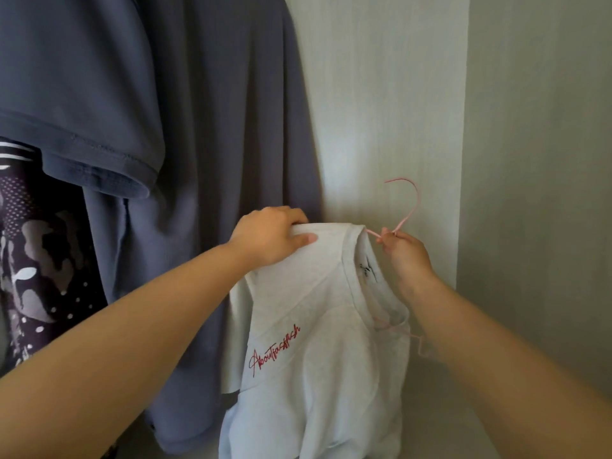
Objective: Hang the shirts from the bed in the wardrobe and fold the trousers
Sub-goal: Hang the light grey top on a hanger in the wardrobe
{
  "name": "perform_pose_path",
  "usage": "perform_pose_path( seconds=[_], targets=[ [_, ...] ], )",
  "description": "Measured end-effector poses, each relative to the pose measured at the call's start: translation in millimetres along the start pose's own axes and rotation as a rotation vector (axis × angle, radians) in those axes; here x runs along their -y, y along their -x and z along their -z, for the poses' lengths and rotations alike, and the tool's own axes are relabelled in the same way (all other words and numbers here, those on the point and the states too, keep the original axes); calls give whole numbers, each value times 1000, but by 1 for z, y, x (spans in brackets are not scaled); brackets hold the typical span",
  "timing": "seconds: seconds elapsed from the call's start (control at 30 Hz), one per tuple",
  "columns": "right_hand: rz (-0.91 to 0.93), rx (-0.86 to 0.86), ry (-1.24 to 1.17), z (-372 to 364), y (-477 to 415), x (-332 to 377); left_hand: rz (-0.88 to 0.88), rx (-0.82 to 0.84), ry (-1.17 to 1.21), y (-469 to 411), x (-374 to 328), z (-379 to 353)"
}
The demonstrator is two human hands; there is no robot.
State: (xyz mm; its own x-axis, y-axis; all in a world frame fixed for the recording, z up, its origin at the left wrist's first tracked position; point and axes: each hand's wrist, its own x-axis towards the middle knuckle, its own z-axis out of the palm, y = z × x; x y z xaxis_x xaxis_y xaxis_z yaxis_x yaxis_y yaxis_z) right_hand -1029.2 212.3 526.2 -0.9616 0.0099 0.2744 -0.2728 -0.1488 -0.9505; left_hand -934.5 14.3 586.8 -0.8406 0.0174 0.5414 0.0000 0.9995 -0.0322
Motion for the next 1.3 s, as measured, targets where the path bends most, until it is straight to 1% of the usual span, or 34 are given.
perform_pose_path(
  seconds=[0.07, 0.1, 0.2, 0.27, 0.33, 0.4, 0.5, 0.57, 0.67, 0.73, 0.83, 0.9, 1.0, 1.07, 1.13, 1.17, 1.2, 1.23, 1.3],
  targets=[
    [-8, -18, -7, 5, -3, 1, 86, 19, 121, 4, 14, -2],
    [-12, -23, -12, 7, -4, 2, 97, 23, 181, 5, 19, -2],
    [-8, -24, 16, 11, -6, 2, 40, -37, 223, 7, 24, -4],
    [31, -22, 31, 10, -6, 1, -4, -78, 166, 4, 22, -1],
    [77, 2, 48, 7, -4, 4, -47, -90, 2, -1, 21, 7],
    [108, 36, 43, 3, -2, 7, -69, -60, -154, -4, 20, 13],
    [163, 82, 67, -9, 2, 12, -48, 19, -269, -3, 14, 7],
    [209, 96, 108, -20, 5, 14, -55, 34, -230, -4, 5, -1],
    [219, 98, 152, -31, 8, 19, -60, -14, -86, -9, -6, -5],
    [244, 102, 186, -32, 7, 21, -58, 10, 53, -13, -9, -5],
    [310, 156, 240, -35, 9, 22, -113, 58, 324, -15, -17, -3],
    [337, 174, 245, -38, 11, 21, -142, 56, 339, -16, -22, -3],
    [347, 178, 255, -37, 11, 21, -88, 41, 201, -19, -24, -6],
    [443, 136, 348, -33, 10, 16, -20, -25, 166, -20, -23, -9],
    [608, -40, 567, -27, 12, 6, 57, -108, 197, -20, -21, -10],
    [649, -140, 645, -24, 14, -1, 99, -143, 232, -21, -20, -10],
    [651, -214, 662, -21, 17, -8, 140, -172, 273, -21, -17, -9],
    [626, -249, 643, -17, 19, -15, 174, -195, 318, -21, -14, -9],
    [510, -235, 574, -10, 20, -30, 214, -225, 416, -19, -10, -10]
  ],
)
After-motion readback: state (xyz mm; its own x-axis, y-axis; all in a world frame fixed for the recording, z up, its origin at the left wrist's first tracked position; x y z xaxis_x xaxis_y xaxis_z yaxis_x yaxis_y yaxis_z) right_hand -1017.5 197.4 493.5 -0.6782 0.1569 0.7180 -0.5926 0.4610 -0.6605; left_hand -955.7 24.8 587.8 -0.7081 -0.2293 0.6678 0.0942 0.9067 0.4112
